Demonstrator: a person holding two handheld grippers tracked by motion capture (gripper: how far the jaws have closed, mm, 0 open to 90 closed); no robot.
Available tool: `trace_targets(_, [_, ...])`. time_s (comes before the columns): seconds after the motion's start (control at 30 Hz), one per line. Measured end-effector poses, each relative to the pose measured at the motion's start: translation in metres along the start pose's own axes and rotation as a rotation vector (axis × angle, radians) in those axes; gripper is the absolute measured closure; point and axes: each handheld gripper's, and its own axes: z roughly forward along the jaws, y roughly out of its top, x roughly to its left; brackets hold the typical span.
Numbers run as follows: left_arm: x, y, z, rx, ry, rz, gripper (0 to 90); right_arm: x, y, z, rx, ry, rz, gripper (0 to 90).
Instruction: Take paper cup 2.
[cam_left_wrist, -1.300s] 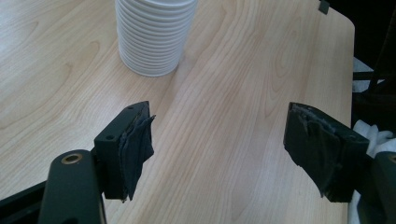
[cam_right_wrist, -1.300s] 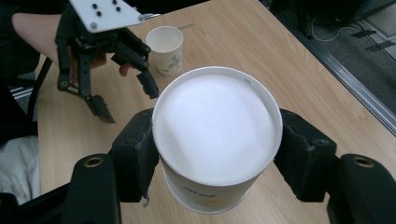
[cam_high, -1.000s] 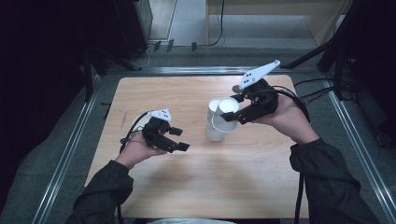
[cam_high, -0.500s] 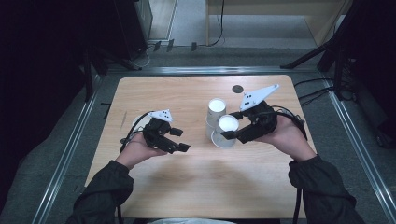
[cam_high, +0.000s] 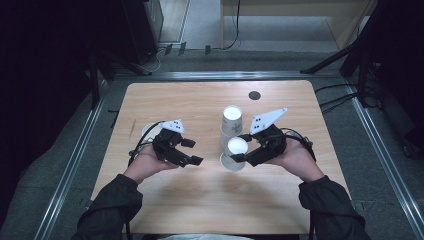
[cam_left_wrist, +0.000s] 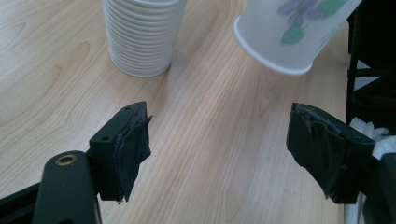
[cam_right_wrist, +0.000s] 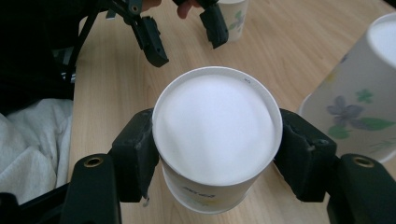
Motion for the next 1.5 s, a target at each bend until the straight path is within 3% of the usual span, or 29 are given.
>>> trace_targets(0.3, [-0.003, -0.003, 0.0, -0.009, -0.001, 0.003, 19.6, 0.0, -0.011, 0.022, 0.005, 0.028, 0.006, 36.0])
trace_targets(0.4, [-0.003, -0.006, 0.0, -0.007, -0.019, 0.007, 20.1, -0.002, -0.015, 0.027, 0.004, 0.037, 0.011, 36.1])
trace_targets(0.53, [-0.003, -0.009, 0.004, 0.008, -0.004, 0.004, 19.8, -0.006, -0.023, 0.036, 0.01, 0.042, 0.023, 36.1])
trace_targets(0.7, [-0.007, -0.01, 0.006, -0.014, -0.013, 0.012, 19.1, -0.008, -0.028, 0.045, 0.03, 0.051, 0.029, 36.1])
trace_targets(1.07, [-0.012, -0.011, 0.016, -0.011, -0.035, 0.036, 16.6, -0.01, -0.026, 0.054, -0.005, 0.085, 0.04, 36.1])
trace_targets(1.5, [-0.023, -0.005, 0.028, -0.041, -0.081, 0.084, 16.4, 0.0, -0.01, 0.044, -0.066, 0.097, 0.023, 36.2])
